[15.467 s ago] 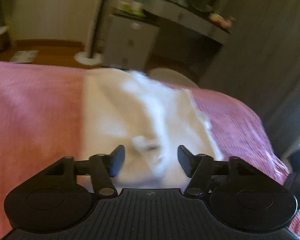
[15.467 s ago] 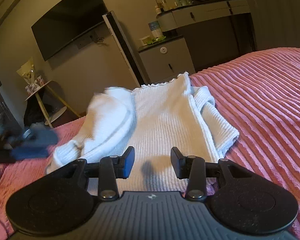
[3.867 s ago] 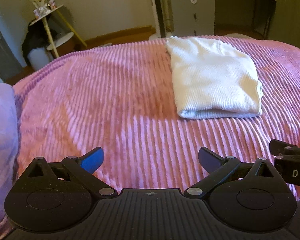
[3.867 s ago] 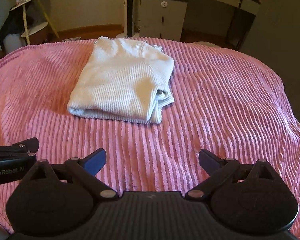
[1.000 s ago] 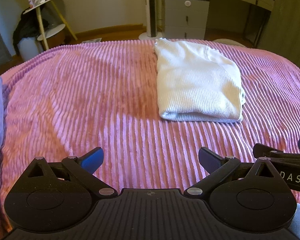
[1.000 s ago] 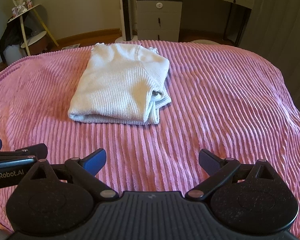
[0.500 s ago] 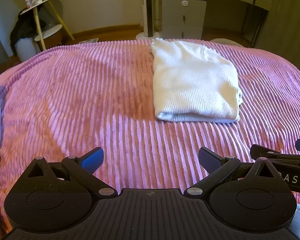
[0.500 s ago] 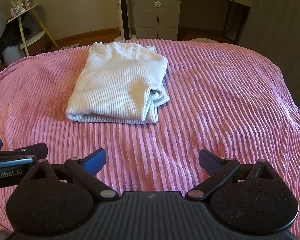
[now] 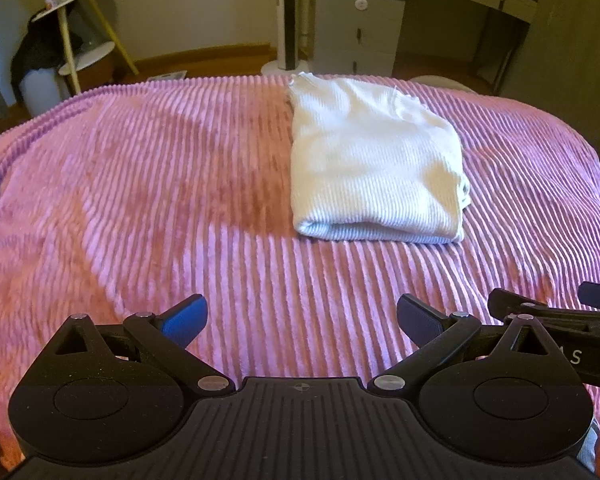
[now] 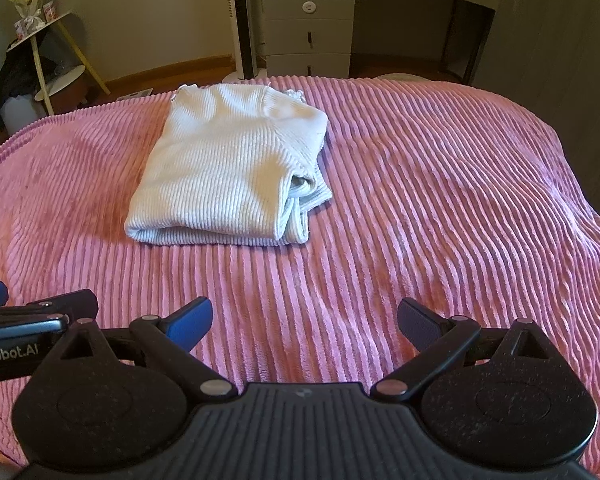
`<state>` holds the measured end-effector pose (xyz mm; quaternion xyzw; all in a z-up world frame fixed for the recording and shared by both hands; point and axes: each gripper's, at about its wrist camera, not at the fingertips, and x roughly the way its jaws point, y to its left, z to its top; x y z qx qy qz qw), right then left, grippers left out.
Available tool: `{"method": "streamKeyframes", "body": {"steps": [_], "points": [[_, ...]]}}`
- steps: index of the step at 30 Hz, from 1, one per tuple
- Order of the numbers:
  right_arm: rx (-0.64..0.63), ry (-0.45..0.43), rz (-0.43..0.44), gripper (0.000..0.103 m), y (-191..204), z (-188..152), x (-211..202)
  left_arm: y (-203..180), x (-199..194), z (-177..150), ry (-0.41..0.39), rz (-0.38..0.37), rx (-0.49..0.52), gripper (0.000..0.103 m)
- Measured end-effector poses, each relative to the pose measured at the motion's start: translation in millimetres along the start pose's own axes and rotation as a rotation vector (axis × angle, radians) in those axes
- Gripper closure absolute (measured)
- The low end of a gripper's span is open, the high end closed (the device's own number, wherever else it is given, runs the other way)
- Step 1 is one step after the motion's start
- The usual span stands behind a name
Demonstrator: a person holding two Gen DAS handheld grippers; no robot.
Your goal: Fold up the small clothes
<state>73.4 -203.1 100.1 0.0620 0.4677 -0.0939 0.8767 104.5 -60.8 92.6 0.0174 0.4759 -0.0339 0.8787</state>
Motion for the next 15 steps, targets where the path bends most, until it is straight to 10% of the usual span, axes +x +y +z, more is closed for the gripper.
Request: {"method": "streamKeyframes", "body": {"steps": [15], "points": [[-0.002, -0.002, -0.008, 0.004, -2.4, -0.5, 0.9, -6.5, -0.3, -0.2, -0.002, 0.001, 0.035, 0.0]]}}
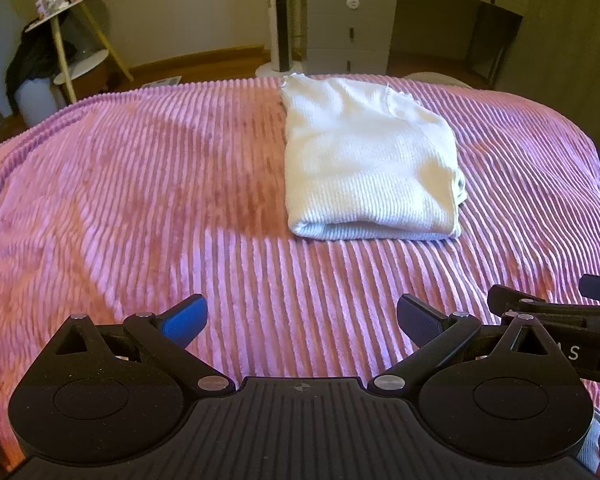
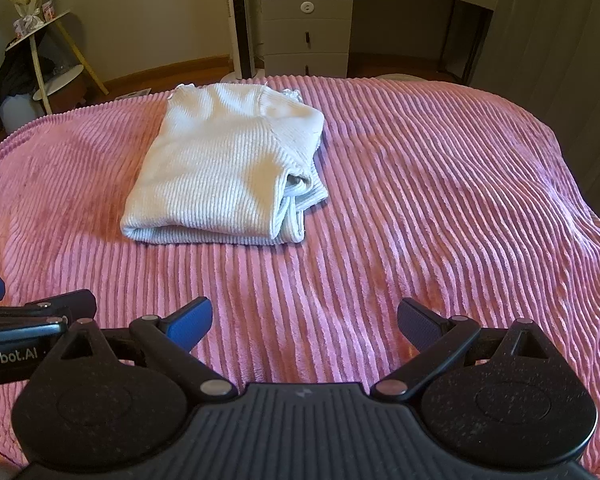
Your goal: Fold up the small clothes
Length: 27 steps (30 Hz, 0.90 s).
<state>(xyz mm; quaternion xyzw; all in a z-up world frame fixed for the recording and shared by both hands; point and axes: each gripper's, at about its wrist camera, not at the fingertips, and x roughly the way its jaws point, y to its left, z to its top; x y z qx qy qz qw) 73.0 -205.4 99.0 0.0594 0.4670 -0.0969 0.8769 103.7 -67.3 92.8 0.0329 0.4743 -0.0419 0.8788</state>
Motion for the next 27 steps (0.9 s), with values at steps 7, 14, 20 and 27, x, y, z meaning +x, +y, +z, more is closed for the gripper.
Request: {"method": "streamKeyframes", "body": {"steps": [7, 14, 20, 27], "points": [[0.017, -0.005, 0.002, 0.004, -6, 0, -1, -5, -4, 1, -0.016, -0.006, 0.023, 0.0], [0.01, -0.008, -0.008, 0.004, -5, -2, -2, -7, -3, -1, -0.023, -0.005, 0.033, 0.0], [-0.005, -0.011, -0.023, 0.004, -4, -3, -2, -9, -3, -2, -0.018, -0.005, 0.047, 0.0], [-0.009, -0.015, -0.032, 0.004, -4, -2, -3, -12, -3, -4, -0.018, -0.003, 0.074, 0.0]]}}
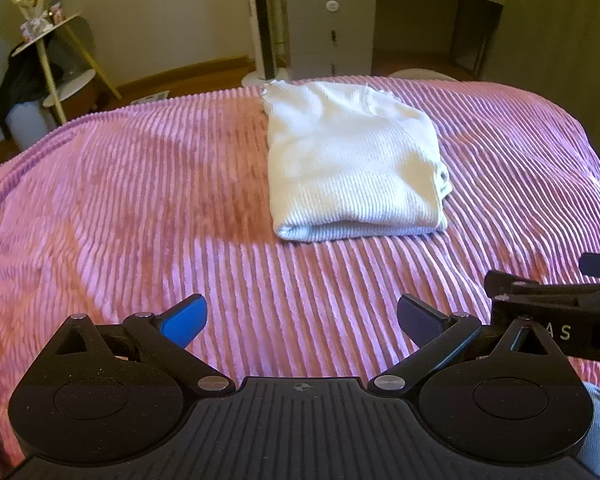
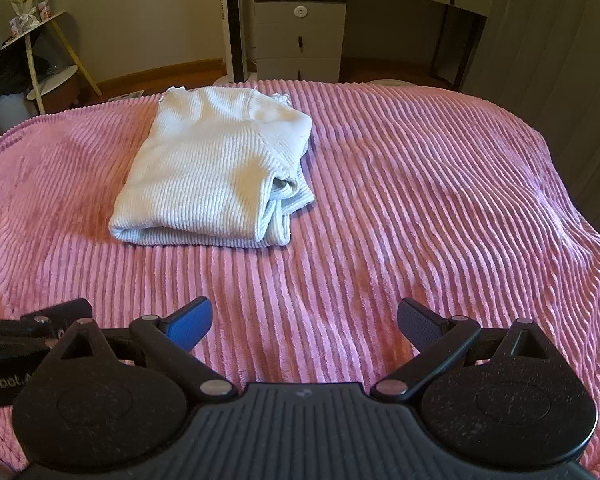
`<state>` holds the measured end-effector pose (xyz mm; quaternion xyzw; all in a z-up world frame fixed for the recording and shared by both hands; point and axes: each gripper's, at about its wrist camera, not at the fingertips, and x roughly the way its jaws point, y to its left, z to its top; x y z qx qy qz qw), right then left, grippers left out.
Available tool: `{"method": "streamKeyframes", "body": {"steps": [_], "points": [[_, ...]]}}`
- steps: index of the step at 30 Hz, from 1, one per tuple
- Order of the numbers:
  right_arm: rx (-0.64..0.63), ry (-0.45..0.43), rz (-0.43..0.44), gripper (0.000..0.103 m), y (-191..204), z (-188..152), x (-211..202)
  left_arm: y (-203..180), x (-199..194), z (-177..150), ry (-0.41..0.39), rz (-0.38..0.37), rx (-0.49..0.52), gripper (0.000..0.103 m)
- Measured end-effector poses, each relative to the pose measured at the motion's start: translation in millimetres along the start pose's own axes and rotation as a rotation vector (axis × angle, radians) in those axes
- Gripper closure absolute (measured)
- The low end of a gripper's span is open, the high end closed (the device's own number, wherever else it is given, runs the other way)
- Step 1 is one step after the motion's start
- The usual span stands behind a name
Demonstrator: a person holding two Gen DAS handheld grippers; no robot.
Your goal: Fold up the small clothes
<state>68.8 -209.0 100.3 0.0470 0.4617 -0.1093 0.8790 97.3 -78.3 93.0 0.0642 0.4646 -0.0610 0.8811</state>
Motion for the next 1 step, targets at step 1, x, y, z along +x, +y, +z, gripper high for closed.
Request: {"method": "streamKeyframes", "body": {"steps": [1], "points": [[-0.004, 0.0, -0.003, 0.004, 0.5, 0.0, 0.2, -0.3, 0.2, -0.2, 0.0, 0.002, 0.004, 0.0]]}}
